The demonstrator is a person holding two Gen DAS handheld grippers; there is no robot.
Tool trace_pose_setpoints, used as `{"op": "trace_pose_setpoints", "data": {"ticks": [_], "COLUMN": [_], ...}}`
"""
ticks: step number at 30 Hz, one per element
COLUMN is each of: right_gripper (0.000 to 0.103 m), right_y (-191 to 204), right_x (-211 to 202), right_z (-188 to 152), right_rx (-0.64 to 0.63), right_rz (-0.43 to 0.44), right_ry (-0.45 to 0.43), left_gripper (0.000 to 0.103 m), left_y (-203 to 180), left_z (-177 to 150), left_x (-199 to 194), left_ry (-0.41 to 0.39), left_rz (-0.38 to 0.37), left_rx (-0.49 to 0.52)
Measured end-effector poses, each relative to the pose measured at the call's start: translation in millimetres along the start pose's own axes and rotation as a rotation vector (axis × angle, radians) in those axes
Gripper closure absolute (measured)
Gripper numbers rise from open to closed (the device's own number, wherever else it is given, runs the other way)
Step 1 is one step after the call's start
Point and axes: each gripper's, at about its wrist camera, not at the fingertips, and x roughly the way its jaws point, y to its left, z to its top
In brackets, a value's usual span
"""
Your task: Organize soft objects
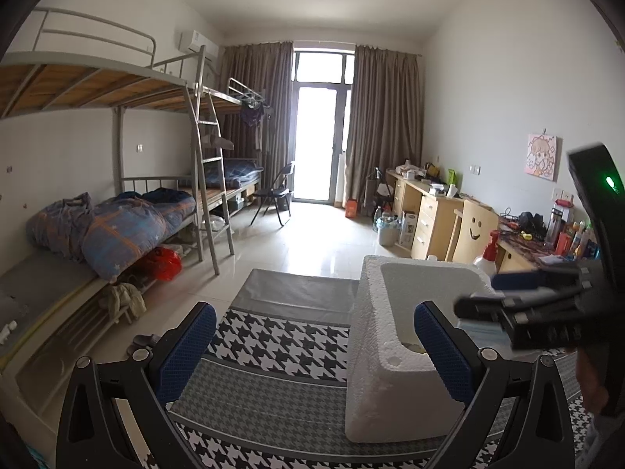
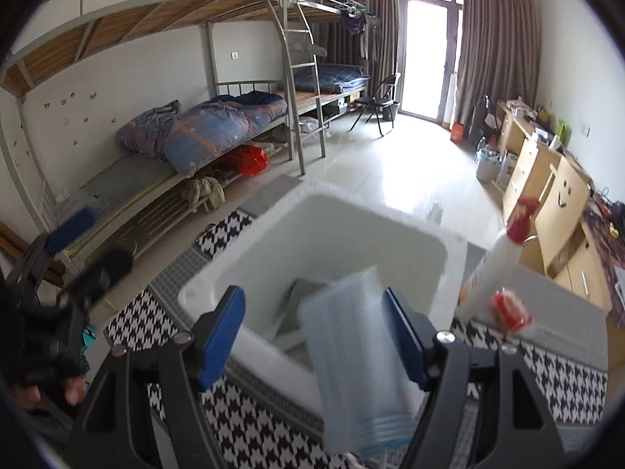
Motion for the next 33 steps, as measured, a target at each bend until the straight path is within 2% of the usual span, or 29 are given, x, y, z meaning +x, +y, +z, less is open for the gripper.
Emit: {"op": "trace_pose_setpoints", "data": {"ticks": [6, 11, 16, 17, 19, 21, 24, 33], "right_gripper": [0.027, 0.027, 0.026, 0.026, 0.014, 0.009, 0.008, 0.007], "right_y": [-4, -3, -1, -2, -5, -8, -7, -5], "right_x": [9, 1, -12, -16, -23, -30, -40, -63], "right_z": [14, 8, 2, -1, -5, -9, -18, -36], "right_rx": [-0.008, -0.005, 0.002, 0.011, 0.033, 0.05, 0.056, 0.075], "right_rz": [-0.019, -0.014, -0.049, -0.059, -0.076, -0.1, -0.136, -0.147], "right_ry": [-0.039, -0.084, -0.13, -0.144, -0.167, -0.204, -0.237, -0.293], "left_gripper": [0.001, 0.001, 0.001, 0.001, 0.001, 0.001, 0.001, 0.001], "left_y": [7, 9, 10, 9, 5, 1, -9, -24], "left_z": [1, 2, 6, 6, 7, 7, 6, 4], "left_x": [5, 6, 1, 0, -4, -7, -10, -31], "left_ry": [0.003, 0.002, -0.012, -0.015, -0.022, -0.024, -0.023, -0.047], "left_rz": [0.018, 0.018, -0.003, -0.008, -0.017, -0.025, -0.034, -0.076], "left_rx": [-0.006, -0.011, -0.012, -0.011, -0.009, -0.003, 0.014, 0.027]}}
